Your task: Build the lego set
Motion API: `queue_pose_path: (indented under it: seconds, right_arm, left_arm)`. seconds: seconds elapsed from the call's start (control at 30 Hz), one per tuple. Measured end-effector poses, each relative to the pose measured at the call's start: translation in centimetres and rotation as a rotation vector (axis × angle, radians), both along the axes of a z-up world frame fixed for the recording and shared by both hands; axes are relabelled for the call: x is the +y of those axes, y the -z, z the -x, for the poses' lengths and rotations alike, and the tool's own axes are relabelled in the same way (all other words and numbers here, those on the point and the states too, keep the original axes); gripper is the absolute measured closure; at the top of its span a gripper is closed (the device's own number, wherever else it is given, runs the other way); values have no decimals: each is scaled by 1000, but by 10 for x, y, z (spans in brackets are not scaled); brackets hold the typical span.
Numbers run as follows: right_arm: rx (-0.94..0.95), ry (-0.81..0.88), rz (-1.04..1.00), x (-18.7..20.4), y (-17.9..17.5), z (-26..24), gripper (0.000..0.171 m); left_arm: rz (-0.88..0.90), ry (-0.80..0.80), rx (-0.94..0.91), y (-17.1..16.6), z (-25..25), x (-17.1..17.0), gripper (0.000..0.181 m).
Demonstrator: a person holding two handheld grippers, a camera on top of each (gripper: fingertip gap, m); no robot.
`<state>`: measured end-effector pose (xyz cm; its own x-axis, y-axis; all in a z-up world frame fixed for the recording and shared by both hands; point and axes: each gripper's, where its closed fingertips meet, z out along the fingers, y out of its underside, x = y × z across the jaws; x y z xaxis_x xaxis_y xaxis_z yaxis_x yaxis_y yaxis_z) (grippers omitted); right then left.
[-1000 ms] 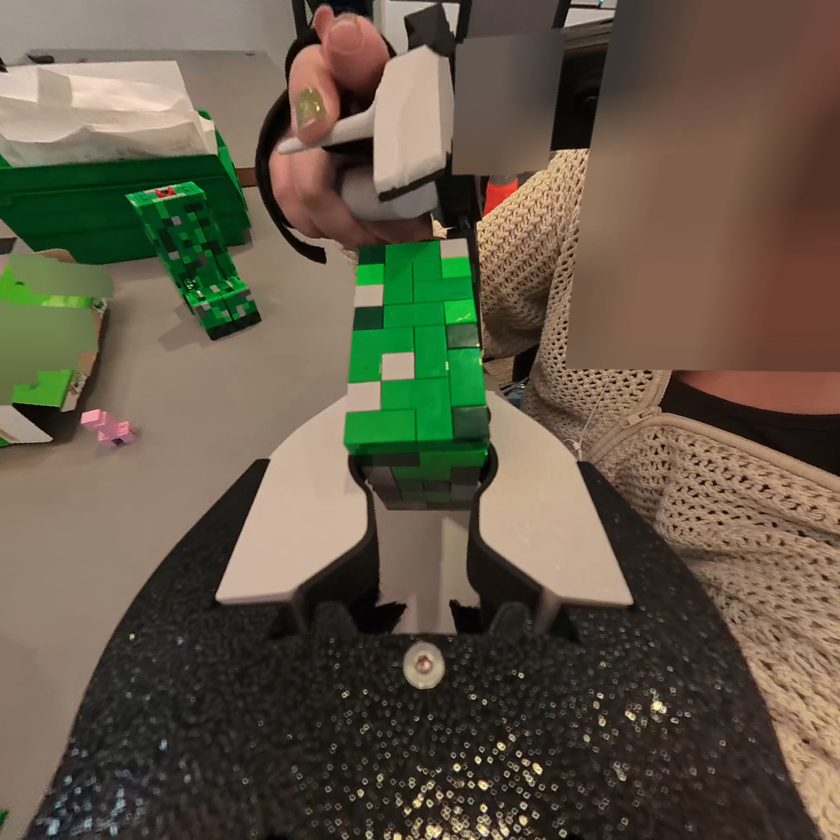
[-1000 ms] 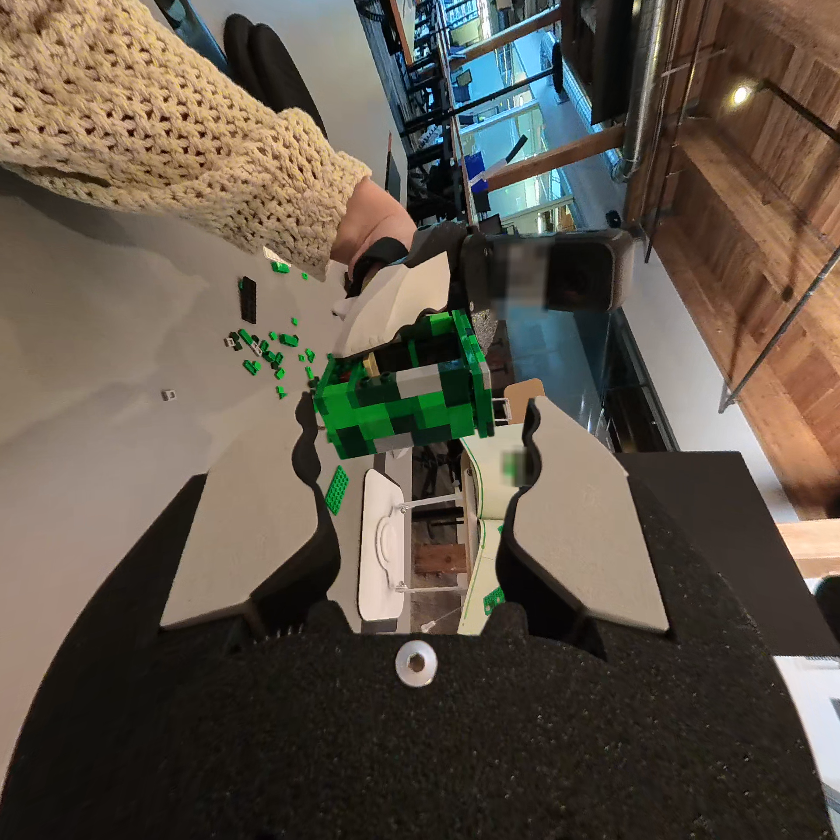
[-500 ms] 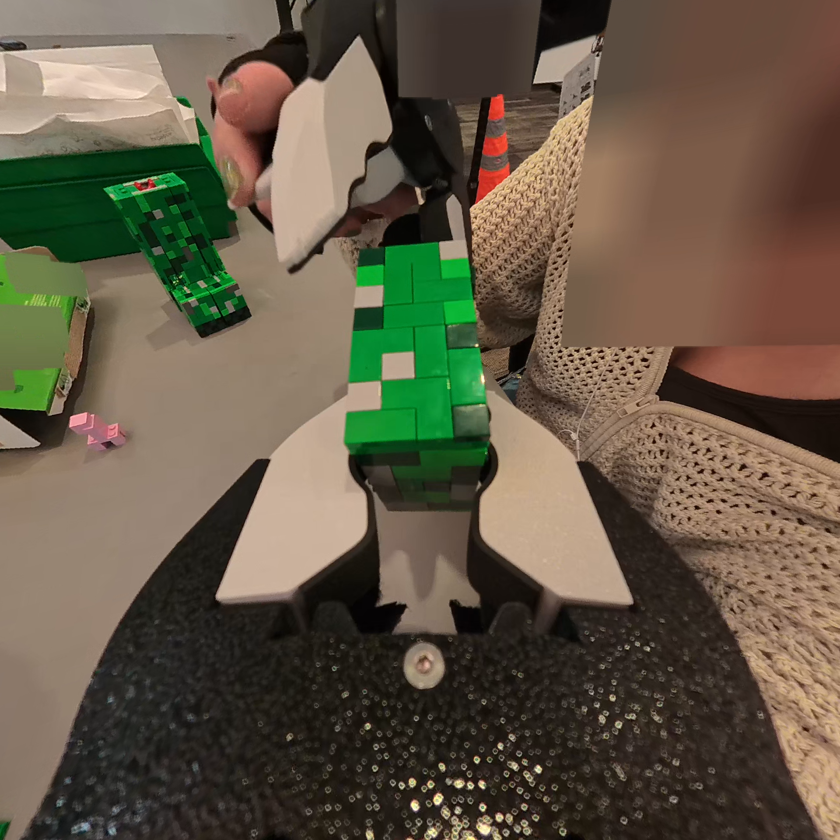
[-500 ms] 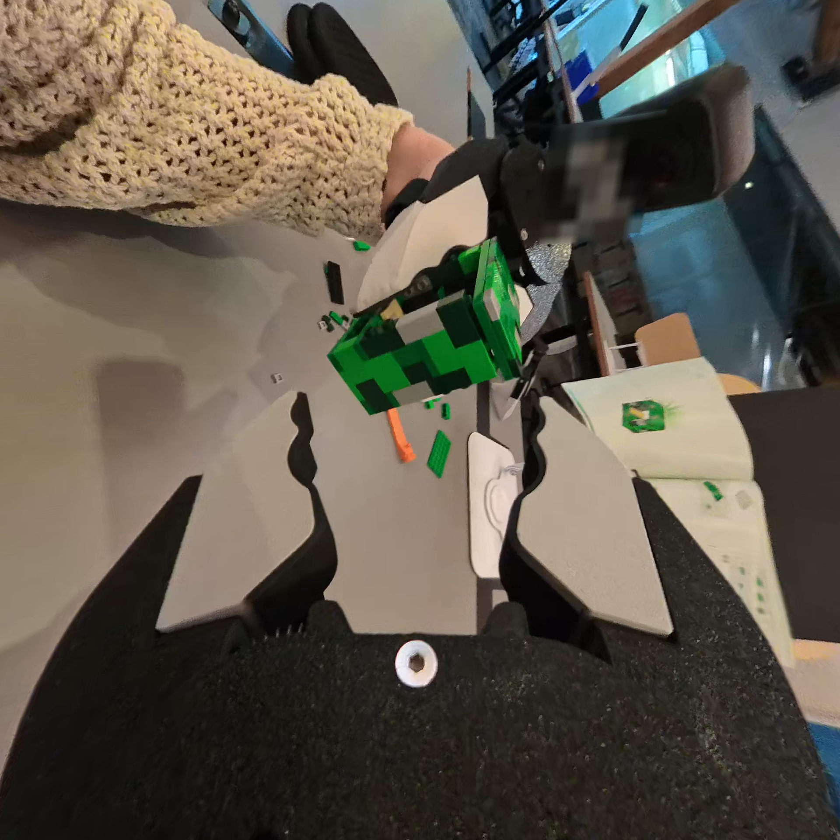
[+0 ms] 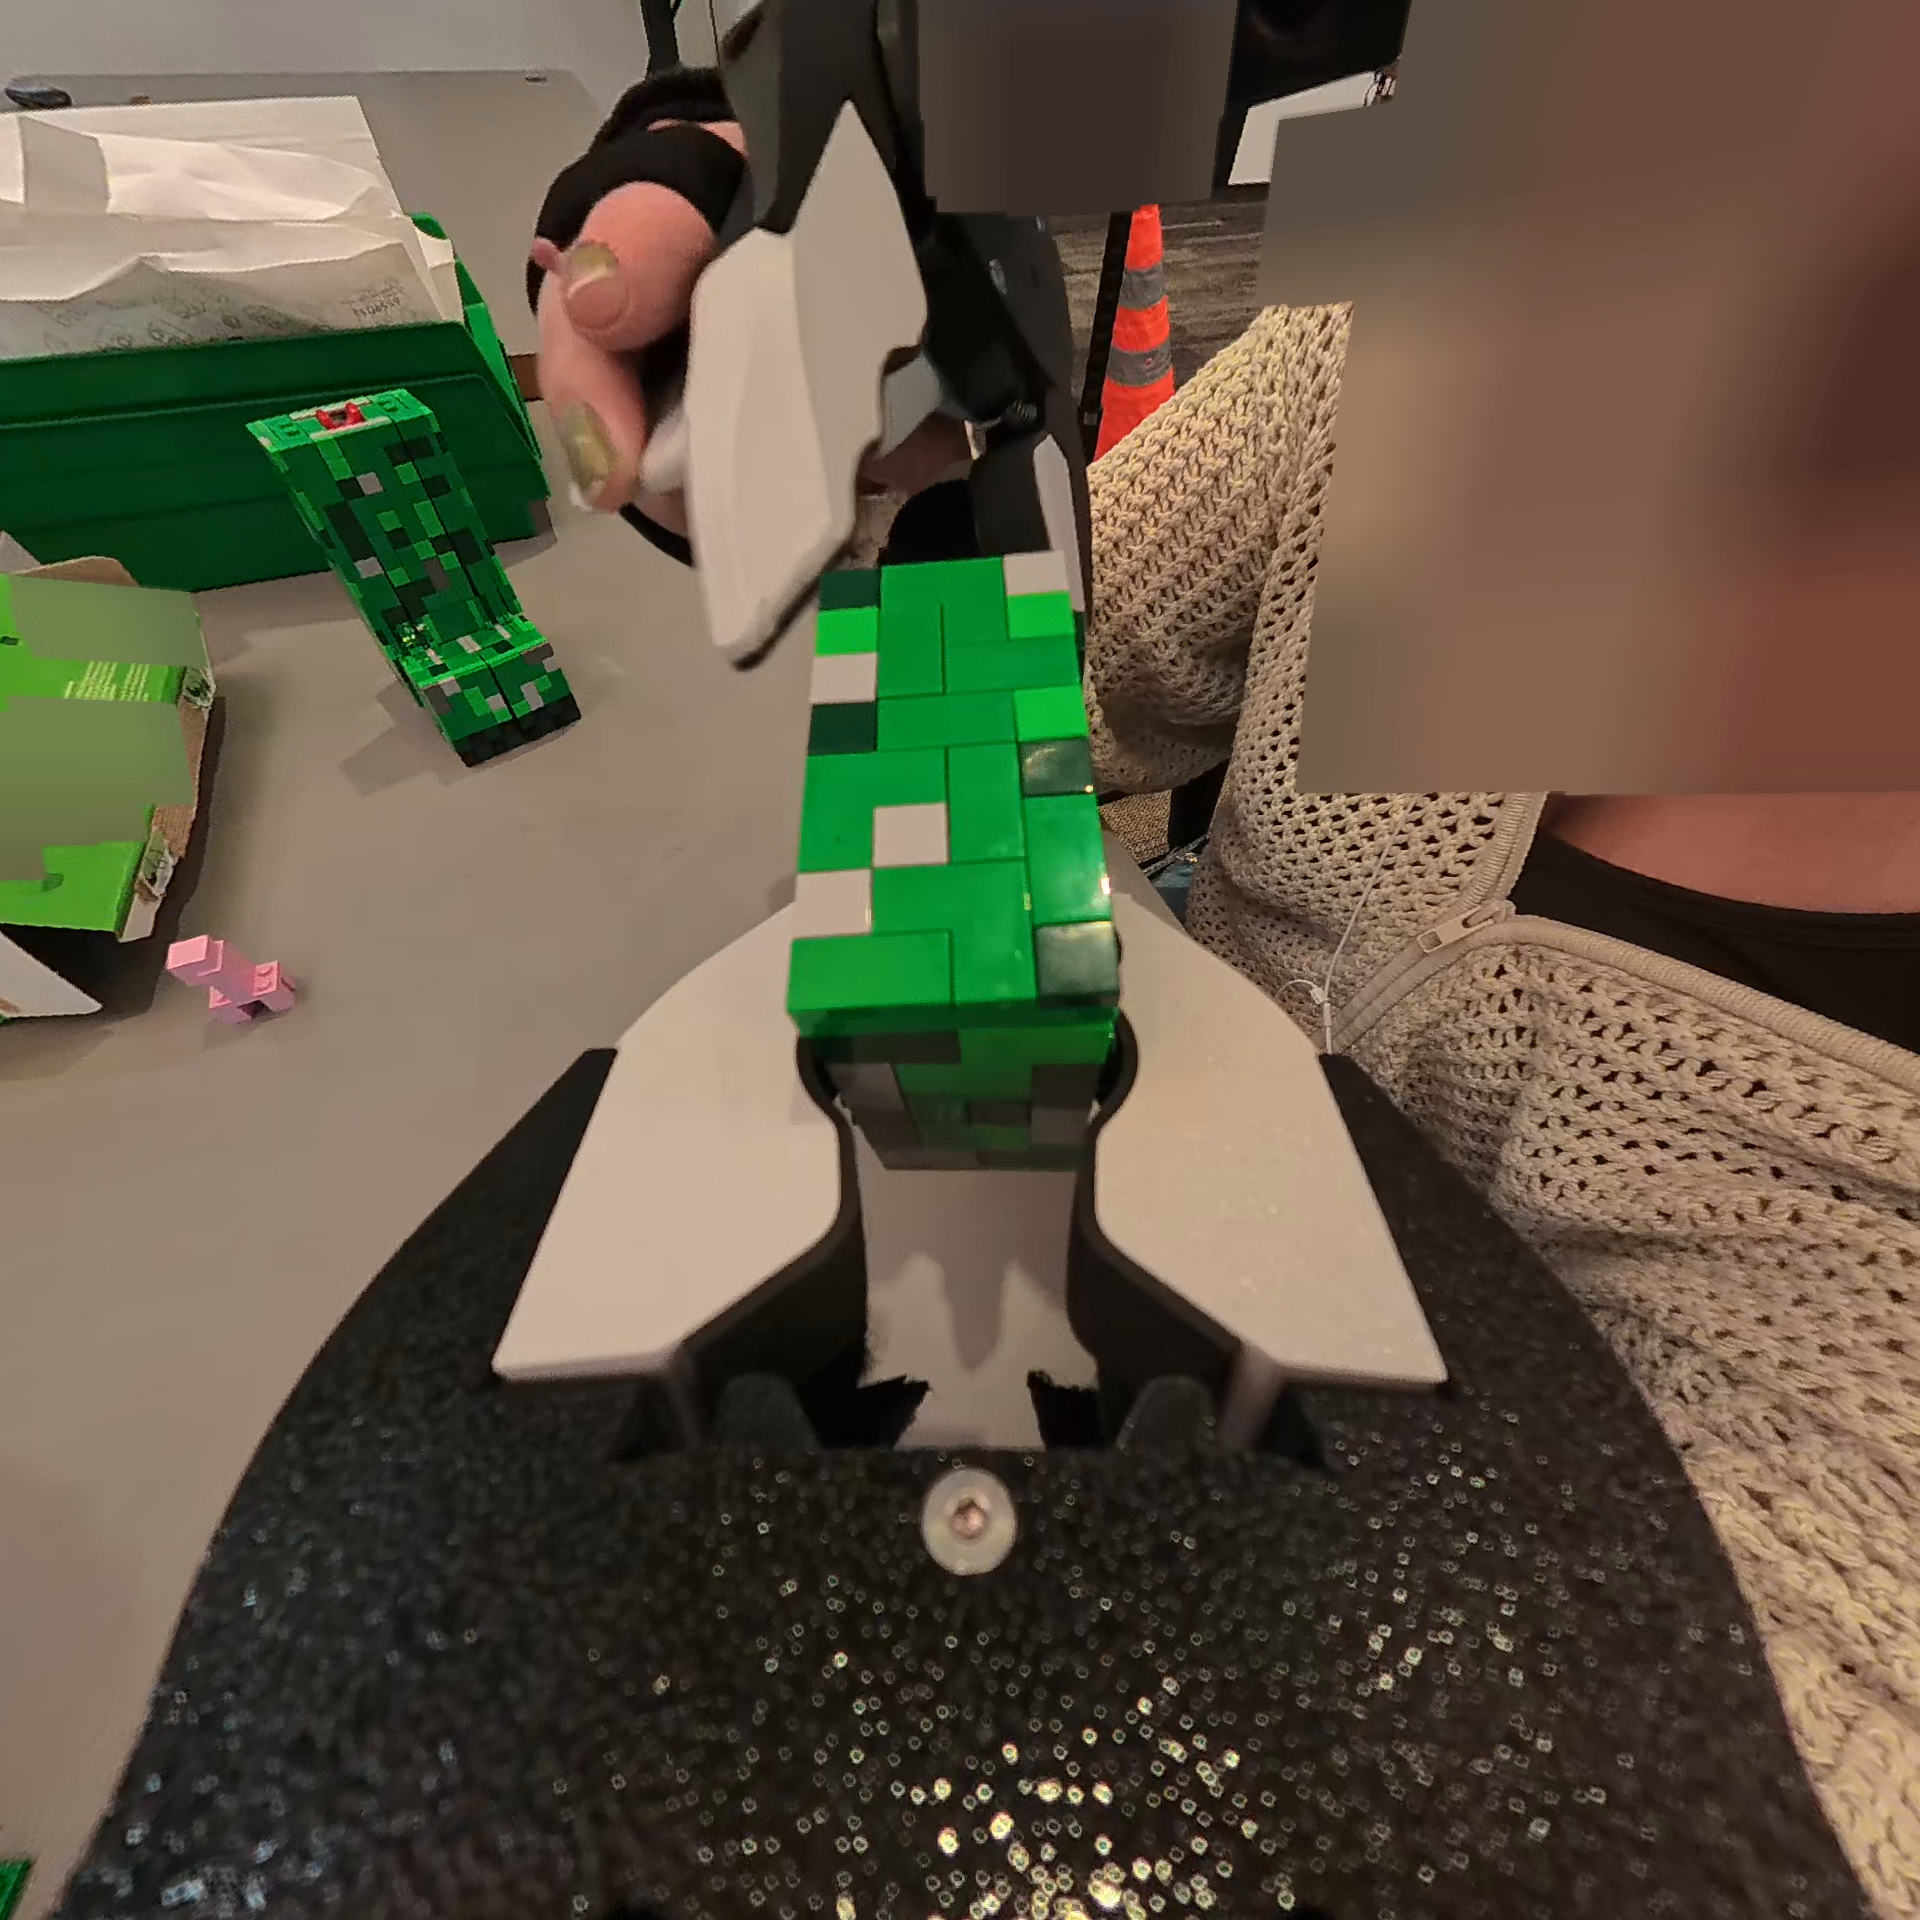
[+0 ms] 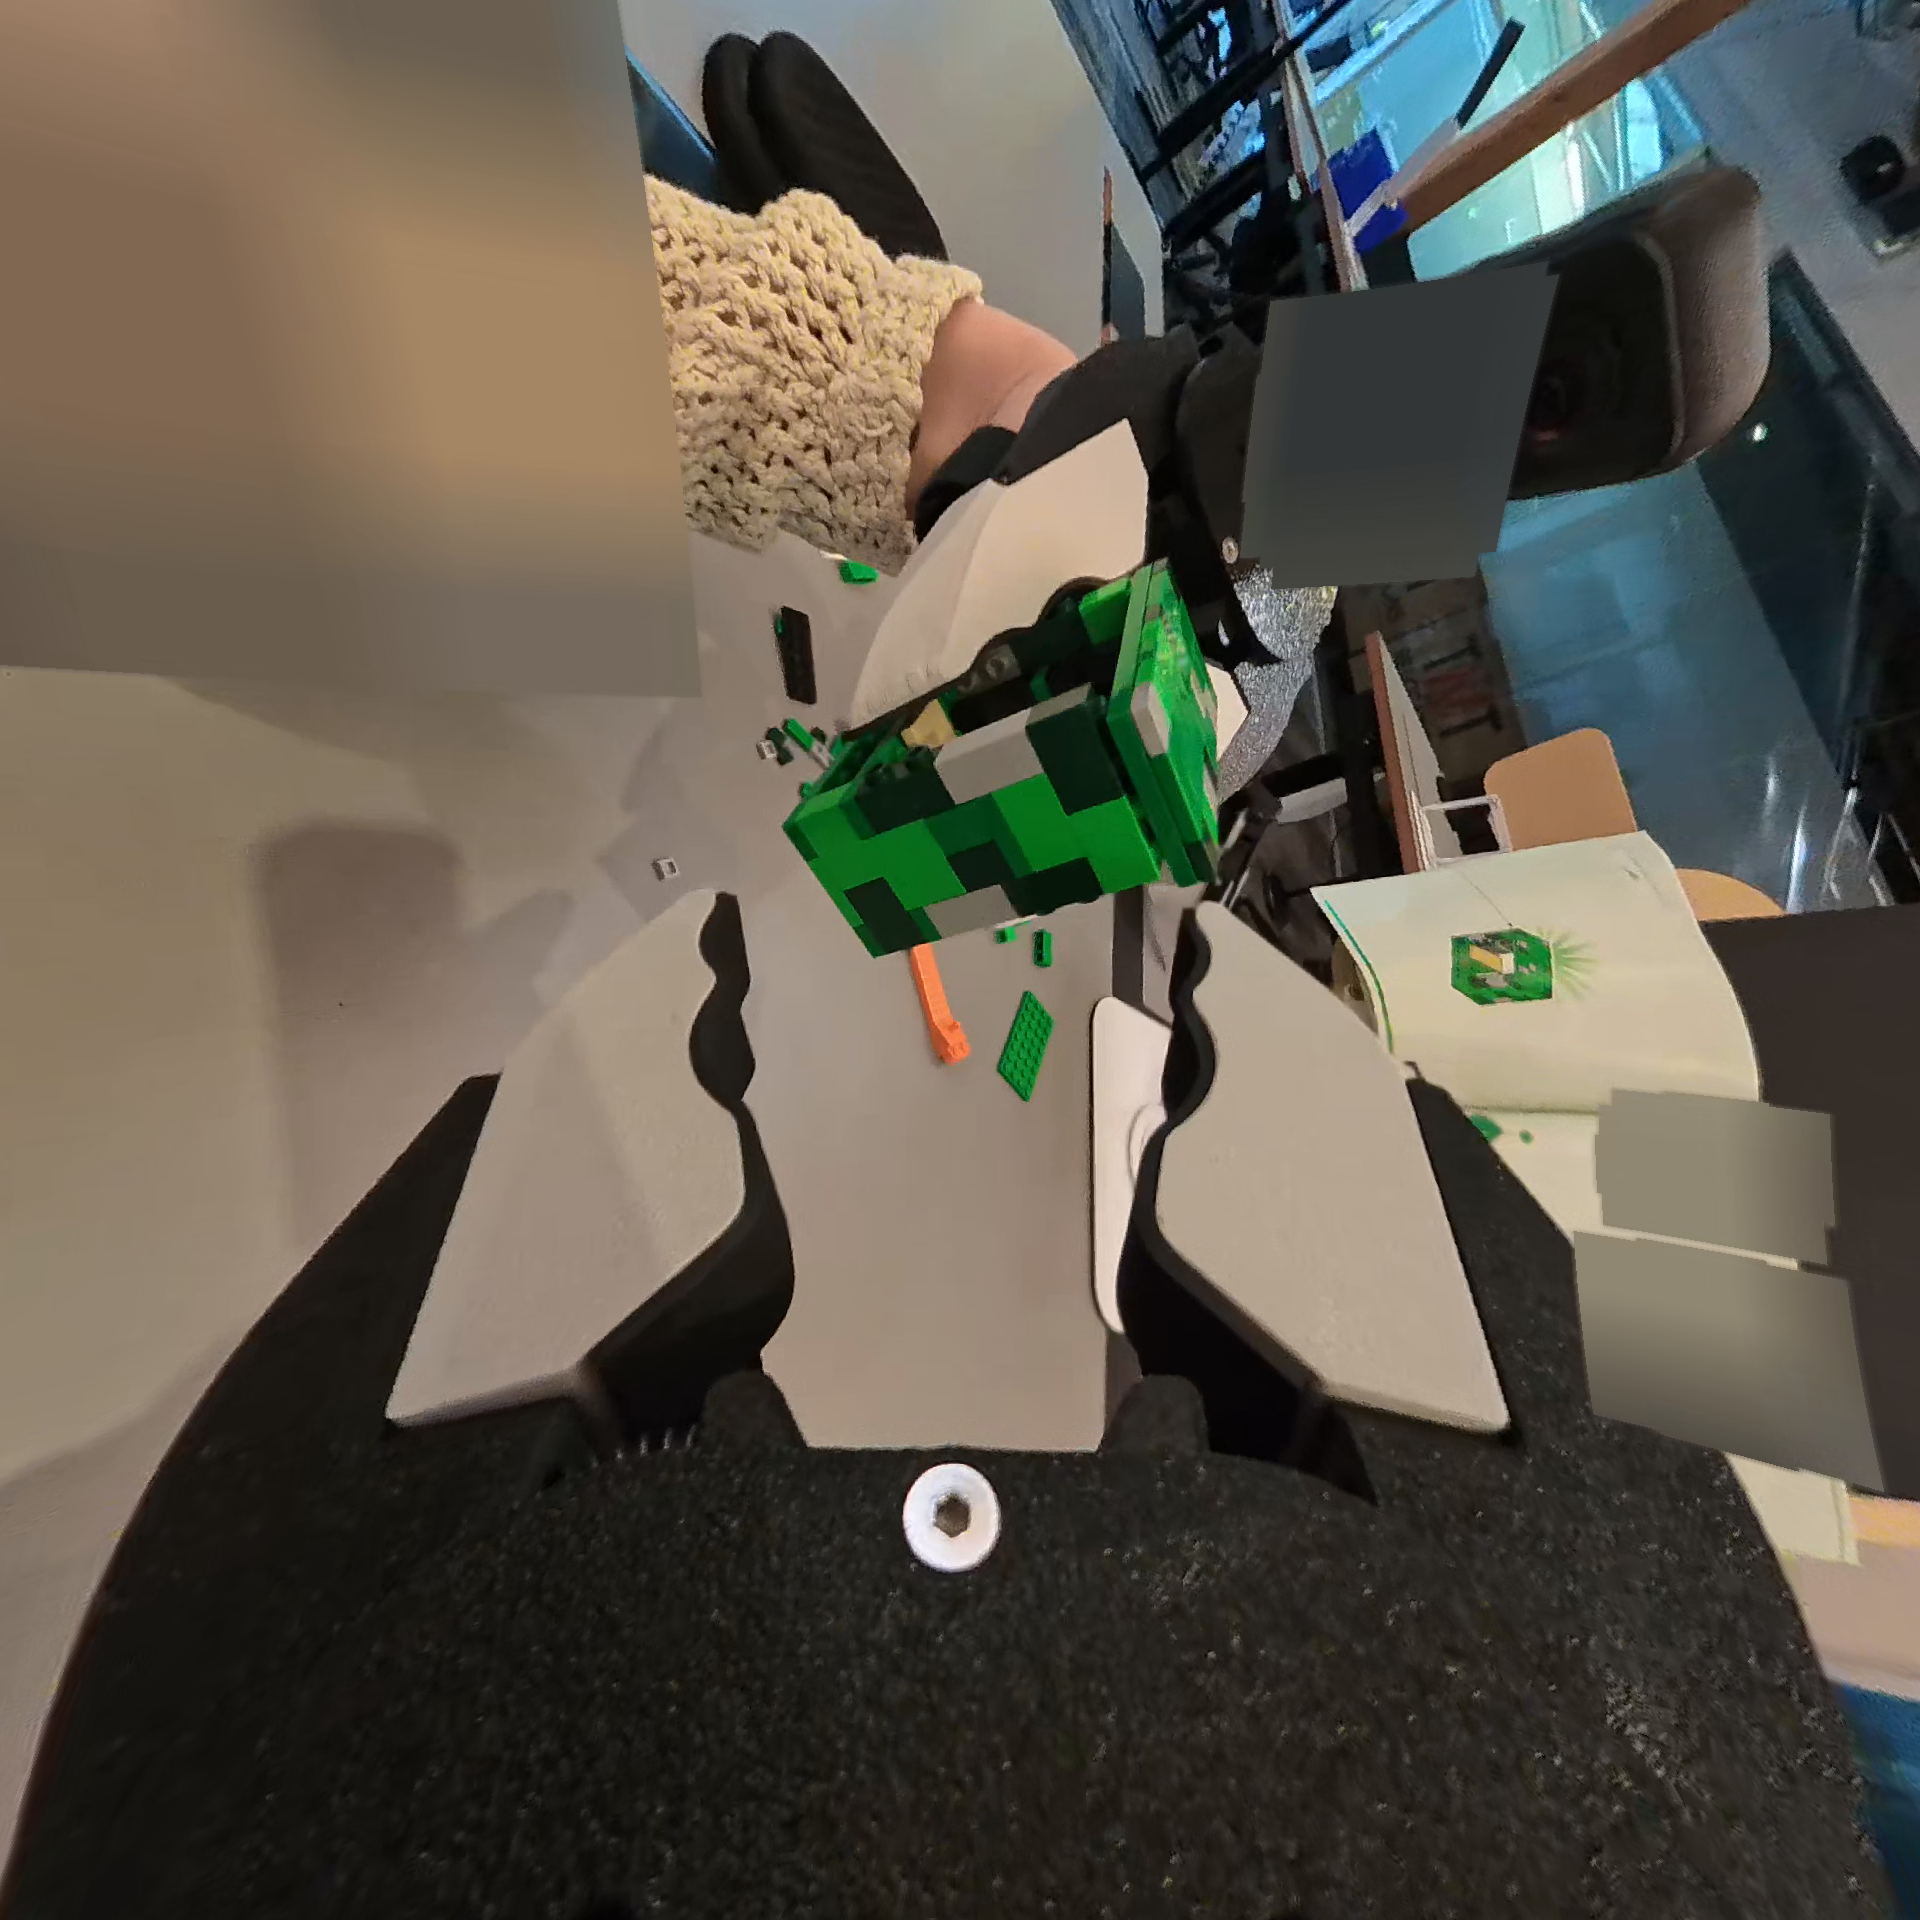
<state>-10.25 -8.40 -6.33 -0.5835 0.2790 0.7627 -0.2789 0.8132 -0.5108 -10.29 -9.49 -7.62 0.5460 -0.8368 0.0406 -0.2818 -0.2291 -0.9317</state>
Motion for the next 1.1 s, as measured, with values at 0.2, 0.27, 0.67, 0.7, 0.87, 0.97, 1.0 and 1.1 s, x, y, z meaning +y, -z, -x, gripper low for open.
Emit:
queue_pose_path:
  seconds: [0.2,0.27,0.67,0.7,0.87,0.97,1.0,1.1]
  right_arm:
    - [-8,-24,11,-3,2,0,90]
    - [-8,-36,17,-5,0,-2,91]
    - [216,-41,-62,-14,-12,3,76]
    - [255,-40,-87,-17,-13,3,75]
    - [441,-39,-140,-29,-24,4,81]
    - [472,-32,-156,-32,-26,3,86]
    - [477,-24,-166,-32,-25,4,88]
    - [465,-12,-191,-32,-21,6,93]
  left_arm:
    - [13,7,6,3,-2,0,138]
    - [14,8,5,3,-2,1,138]
    - [-12,30,-35,-5,-5,-1,138]
    - [-20,38,-49,-8,-6,-2,138]
    - [-33,42,-67,-14,-6,-6,138]
    - [-25,51,-66,-13,-8,-6,138]
    - [-21,52,-64,-12,-8,-5,138]
    - [-15,56,-66,-11,-9,-4,138]
